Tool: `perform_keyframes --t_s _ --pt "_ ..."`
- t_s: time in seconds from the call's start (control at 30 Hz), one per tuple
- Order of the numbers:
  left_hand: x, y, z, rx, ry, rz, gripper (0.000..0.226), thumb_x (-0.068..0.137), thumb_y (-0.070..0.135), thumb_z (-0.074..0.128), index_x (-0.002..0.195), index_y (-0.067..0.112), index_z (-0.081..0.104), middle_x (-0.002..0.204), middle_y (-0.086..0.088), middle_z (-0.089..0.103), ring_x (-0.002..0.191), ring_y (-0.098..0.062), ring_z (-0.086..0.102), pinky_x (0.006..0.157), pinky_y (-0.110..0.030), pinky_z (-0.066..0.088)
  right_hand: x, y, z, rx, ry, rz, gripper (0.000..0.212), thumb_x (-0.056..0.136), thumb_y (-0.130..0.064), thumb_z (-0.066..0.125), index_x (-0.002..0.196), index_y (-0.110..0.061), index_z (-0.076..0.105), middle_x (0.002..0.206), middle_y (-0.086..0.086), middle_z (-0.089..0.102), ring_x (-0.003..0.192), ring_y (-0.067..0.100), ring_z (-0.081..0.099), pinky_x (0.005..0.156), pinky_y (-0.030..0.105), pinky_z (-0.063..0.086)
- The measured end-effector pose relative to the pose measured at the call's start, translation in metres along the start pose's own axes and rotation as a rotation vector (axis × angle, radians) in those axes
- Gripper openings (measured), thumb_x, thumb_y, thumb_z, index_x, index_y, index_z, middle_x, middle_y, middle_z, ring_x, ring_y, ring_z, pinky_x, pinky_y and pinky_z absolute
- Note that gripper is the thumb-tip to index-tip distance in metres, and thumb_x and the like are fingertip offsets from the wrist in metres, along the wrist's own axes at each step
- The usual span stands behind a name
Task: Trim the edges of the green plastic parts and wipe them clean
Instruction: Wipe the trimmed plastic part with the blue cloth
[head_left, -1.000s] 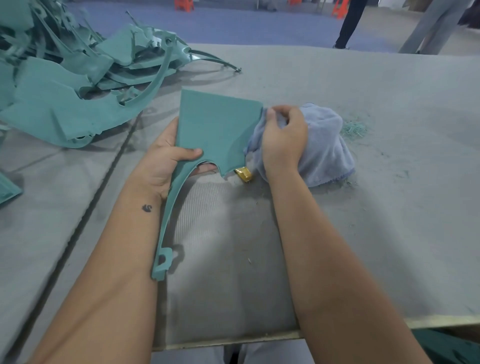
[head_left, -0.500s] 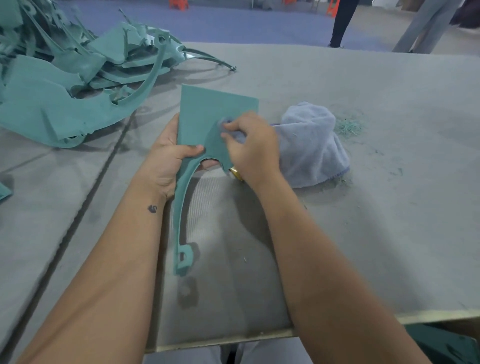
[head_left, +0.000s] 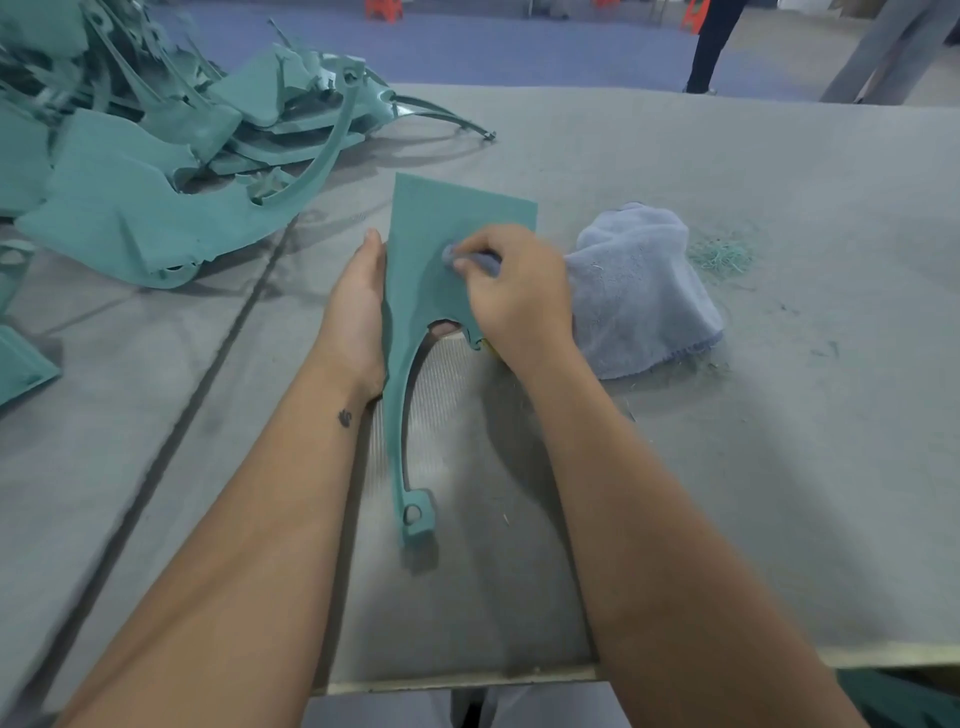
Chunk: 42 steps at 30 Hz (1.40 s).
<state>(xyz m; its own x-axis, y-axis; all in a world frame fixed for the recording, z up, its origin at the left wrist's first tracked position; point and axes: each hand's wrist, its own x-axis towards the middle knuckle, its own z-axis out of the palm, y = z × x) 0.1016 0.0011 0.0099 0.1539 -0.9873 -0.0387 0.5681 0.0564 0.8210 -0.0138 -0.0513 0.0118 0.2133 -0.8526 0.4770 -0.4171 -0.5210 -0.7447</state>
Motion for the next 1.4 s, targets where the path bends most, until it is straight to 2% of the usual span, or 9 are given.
perform_keyframes --t_s 0.1,0.23,0.5,0.7,0.83,0.97,1.17,1.3,1.4 --pt "0.001 -0.002 0.0 0.045 0.013 0.03 0.061 0.105 0.043 0.013 0.113 0.011 0.064 0.107 -0.01 0.073 0.096 -0.023 0.071 0.072 -0.032 0.059 -0.002 0.001 0.002 0.063 0.131 -0.024 0.007 0.085 -0.011 0.065 0.087 -0.012 0.071 0.09 -0.005 0.067 0.085 0.008 0.058 0.081 0.021 0.045" --pt "0.002 -0.002 0.0 0.054 0.034 0.068 0.062 0.106 0.042 0.012 0.116 0.009 0.063 0.104 -0.007 0.074 0.099 -0.019 0.07 0.076 -0.025 0.056 -0.005 -0.007 0.004 -0.019 -0.223 -0.219 0.007 0.075 -0.015 0.076 0.082 -0.018 0.076 0.084 -0.006 0.069 0.088 0.017 0.064 0.082 0.044 0.048" --pt "0.003 -0.004 -0.003 0.102 0.134 0.07 0.064 0.105 0.048 0.015 0.12 0.008 0.062 0.114 -0.012 0.07 0.106 -0.024 0.068 0.089 -0.029 0.055 -0.013 -0.021 -0.004 -0.251 -0.522 -0.306 0.006 0.071 -0.025 0.072 0.066 -0.028 0.074 0.08 -0.017 0.066 0.081 -0.001 0.047 0.09 0.037 0.036" --pt "0.005 -0.004 -0.007 0.117 0.089 0.048 0.067 0.104 0.049 0.012 0.116 0.009 0.064 0.114 -0.011 0.07 0.108 -0.022 0.067 0.088 -0.028 0.056 -0.015 -0.021 0.01 -0.185 -0.247 -0.247 0.006 0.077 -0.02 0.069 0.074 -0.024 0.071 0.083 -0.007 0.066 0.088 0.017 0.061 0.082 0.043 0.044" --pt "0.004 -0.006 -0.003 0.086 0.054 0.023 0.064 0.104 0.049 0.015 0.113 0.01 0.066 0.108 -0.01 0.073 0.098 -0.02 0.07 0.076 -0.029 0.058 -0.008 -0.014 0.014 0.085 0.092 0.055 0.003 0.084 -0.015 0.067 0.083 -0.016 0.069 0.09 0.0 0.067 0.087 0.015 0.061 0.082 0.028 0.046" --pt "0.002 -0.012 0.002 0.257 0.08 0.133 0.03 0.102 0.027 0.045 0.106 0.014 0.072 0.093 -0.006 0.075 0.079 -0.016 0.071 0.071 -0.027 0.058 0.01 0.002 0.003 0.157 0.326 0.279 0.007 0.086 -0.012 0.062 0.08 -0.011 0.064 0.089 0.006 0.067 0.087 0.02 0.059 0.081 0.028 0.045" --pt "-0.003 -0.009 0.001 0.269 -0.062 0.082 0.058 0.098 0.053 0.033 0.126 0.01 0.061 0.125 -0.015 0.065 0.118 -0.032 0.06 0.104 -0.048 0.045 0.002 0.002 0.004 0.2 0.118 0.17 0.008 0.085 -0.006 0.062 0.089 -0.009 0.069 0.091 0.001 0.068 0.087 0.01 0.06 0.077 0.015 0.043" --pt "-0.002 -0.006 0.001 0.222 -0.075 0.055 0.03 0.1 0.025 0.043 0.102 0.011 0.069 0.102 -0.013 0.072 0.09 -0.023 0.069 0.08 -0.037 0.057 -0.002 0.002 -0.003 0.436 -0.197 -0.043 0.025 0.075 0.015 0.064 0.081 -0.008 0.072 0.082 0.009 0.064 0.077 0.011 0.06 0.07 0.02 0.051" --pt "-0.003 -0.003 -0.001 0.264 -0.039 0.065 0.022 0.096 0.004 0.044 0.106 0.007 0.064 0.09 -0.009 0.074 0.077 -0.019 0.071 0.068 -0.03 0.058 0.0 0.005 -0.004 0.428 -0.172 0.0 0.019 0.075 0.011 0.068 0.08 -0.007 0.072 0.077 0.0 0.064 0.077 0.011 0.062 0.073 0.021 0.05"
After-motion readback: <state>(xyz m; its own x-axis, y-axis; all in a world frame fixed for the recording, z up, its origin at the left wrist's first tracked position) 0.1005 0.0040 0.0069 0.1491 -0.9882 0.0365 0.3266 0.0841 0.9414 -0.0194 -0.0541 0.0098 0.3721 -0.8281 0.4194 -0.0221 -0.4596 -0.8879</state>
